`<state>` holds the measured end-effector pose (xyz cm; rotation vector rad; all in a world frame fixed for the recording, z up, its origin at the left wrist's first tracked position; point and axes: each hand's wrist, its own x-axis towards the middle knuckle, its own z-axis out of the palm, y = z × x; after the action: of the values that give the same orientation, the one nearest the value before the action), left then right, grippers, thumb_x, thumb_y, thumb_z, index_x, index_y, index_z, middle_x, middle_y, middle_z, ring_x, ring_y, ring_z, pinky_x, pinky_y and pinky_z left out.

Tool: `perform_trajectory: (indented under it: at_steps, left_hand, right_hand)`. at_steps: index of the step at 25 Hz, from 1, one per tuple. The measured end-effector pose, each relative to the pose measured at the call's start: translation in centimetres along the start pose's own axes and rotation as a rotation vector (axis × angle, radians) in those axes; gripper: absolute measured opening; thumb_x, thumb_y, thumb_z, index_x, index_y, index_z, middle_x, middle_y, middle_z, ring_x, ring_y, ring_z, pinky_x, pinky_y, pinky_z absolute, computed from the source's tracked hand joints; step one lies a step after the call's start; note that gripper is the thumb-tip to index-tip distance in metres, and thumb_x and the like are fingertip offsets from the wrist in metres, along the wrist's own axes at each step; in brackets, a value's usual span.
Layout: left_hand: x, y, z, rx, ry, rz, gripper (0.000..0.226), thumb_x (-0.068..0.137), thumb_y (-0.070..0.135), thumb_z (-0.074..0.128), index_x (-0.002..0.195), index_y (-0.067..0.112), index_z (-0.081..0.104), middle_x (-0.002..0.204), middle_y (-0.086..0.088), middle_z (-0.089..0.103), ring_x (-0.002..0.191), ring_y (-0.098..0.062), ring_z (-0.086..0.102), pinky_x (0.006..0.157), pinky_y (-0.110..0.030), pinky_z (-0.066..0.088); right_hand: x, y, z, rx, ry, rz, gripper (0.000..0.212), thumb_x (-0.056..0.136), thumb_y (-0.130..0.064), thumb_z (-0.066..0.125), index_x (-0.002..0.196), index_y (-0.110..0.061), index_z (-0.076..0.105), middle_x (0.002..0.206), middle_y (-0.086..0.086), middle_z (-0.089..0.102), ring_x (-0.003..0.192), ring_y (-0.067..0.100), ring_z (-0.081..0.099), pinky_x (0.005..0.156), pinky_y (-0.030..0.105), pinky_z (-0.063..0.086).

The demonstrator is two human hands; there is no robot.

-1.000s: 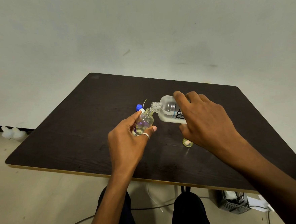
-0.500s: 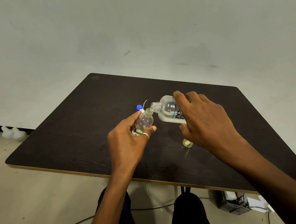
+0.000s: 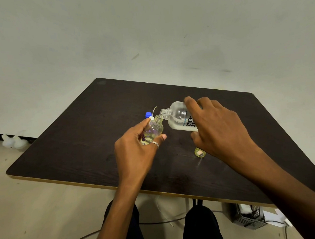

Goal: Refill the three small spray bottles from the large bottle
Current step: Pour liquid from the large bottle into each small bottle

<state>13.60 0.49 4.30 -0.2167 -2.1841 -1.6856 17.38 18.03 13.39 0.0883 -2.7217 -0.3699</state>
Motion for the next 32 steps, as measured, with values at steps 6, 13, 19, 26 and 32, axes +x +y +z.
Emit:
perform_trajectory:
  at_steps: [6, 13, 19, 26, 32]
  left_hand:
    - [0.05, -0.01, 0.02, -0.008, 0.001, 0.0, 0.063, 0.069, 0.036, 0.088, 0.127, 0.024, 0.067, 0.111, 0.014, 0.069, 0.097, 0.002, 0.067, 0.085, -0.014, 0.053]
    - [0.07, -0.04, 0.12, -0.018, 0.006, -0.004, 0.063, 0.069, 0.035, 0.089, 0.126, 0.024, 0.067, 0.111, 0.014, 0.07, 0.097, 0.002, 0.067, 0.085, -0.014, 0.053]
    - [0.01, -0.04, 0.08, -0.031, 0.015, -0.016, 0.062, 0.068, 0.036, 0.089, 0.125, 0.024, 0.068, 0.108, 0.015, 0.071, 0.095, 0.003, 0.068, 0.085, -0.015, 0.053]
    - [0.03, 0.03, 0.01, -0.036, 0.006, -0.016, 0.063, 0.068, 0.035, 0.089, 0.126, 0.024, 0.068, 0.107, 0.02, 0.067, 0.096, 0.005, 0.067, 0.084, -0.013, 0.053]
    - [0.04, 0.01, 0.05, -0.044, 0.009, -0.021, 0.063, 0.068, 0.035, 0.089, 0.127, 0.023, 0.068, 0.111, 0.014, 0.071, 0.097, 0.003, 0.068, 0.086, -0.018, 0.055]
  right_hand:
    - [0.03, 0.01, -0.19, 0.013, -0.012, 0.003, 0.08, 0.08, -0.035, 0.068, 0.142, -0.025, 0.019, 0.128, 0.005, 0.049, 0.109, 0.023, 0.054, 0.072, 0.032, 0.048]
    - [0.1, -0.04, -0.2, -0.004, -0.011, 0.004, 0.079, 0.08, -0.035, 0.068, 0.142, -0.025, 0.02, 0.126, 0.004, 0.049, 0.106, 0.023, 0.054, 0.067, 0.03, 0.039]
    - [0.11, -0.13, -0.18, -0.005, -0.01, 0.002, 0.078, 0.08, -0.034, 0.068, 0.141, -0.025, 0.021, 0.126, 0.004, 0.049, 0.106, 0.023, 0.053, 0.066, 0.03, 0.039]
    - [0.16, -0.17, -0.37, -0.007, -0.002, -0.003, 0.078, 0.081, -0.033, 0.066, 0.142, -0.024, 0.02, 0.126, 0.004, 0.049, 0.107, 0.023, 0.053, 0.068, 0.03, 0.041]
    - [0.2, -0.12, -0.4, -0.005, -0.002, -0.009, 0.078, 0.081, -0.035, 0.067, 0.142, -0.024, 0.02, 0.127, 0.004, 0.048, 0.107, 0.022, 0.053, 0.069, 0.03, 0.042]
